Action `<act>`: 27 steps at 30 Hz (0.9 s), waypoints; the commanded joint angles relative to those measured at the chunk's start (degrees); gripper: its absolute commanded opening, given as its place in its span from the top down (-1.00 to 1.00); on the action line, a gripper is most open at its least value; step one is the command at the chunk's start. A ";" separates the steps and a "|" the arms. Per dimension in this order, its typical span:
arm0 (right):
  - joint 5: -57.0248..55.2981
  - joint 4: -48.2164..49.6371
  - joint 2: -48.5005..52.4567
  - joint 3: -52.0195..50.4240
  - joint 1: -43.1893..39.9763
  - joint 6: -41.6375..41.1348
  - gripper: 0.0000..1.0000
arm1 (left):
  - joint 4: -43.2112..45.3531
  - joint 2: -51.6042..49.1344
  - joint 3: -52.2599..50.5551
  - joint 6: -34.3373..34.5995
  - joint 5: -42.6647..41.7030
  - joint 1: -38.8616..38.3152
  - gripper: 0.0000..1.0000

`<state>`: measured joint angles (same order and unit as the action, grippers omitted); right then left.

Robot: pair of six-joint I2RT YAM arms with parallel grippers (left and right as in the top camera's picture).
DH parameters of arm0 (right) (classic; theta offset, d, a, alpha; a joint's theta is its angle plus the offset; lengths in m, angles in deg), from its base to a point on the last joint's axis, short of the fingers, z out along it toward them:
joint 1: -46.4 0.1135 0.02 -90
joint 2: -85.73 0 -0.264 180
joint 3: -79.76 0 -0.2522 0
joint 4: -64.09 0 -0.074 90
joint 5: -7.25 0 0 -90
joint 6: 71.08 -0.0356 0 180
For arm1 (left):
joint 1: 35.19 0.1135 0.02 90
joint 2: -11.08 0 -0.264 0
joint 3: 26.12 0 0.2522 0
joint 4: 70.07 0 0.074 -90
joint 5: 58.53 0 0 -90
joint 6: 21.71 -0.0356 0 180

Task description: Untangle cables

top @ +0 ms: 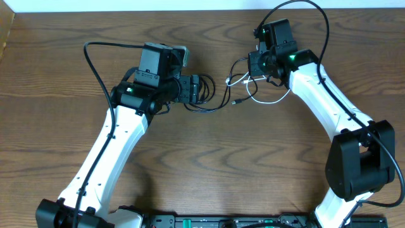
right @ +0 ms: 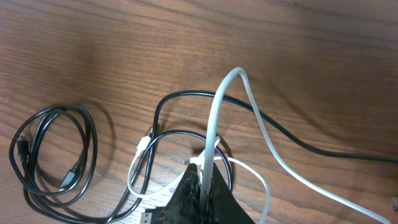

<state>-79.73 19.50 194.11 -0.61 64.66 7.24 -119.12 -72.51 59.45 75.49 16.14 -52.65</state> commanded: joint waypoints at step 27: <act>0.52 -3.98 -11.43 0.98 0.22 2.14 0.98 | 0.72 -0.44 -0.24 -1.66 -0.07 -0.02 -0.54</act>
<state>-79.51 15.66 184.05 -0.61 64.66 8.36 -118.36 -72.51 59.45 74.70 16.14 -52.65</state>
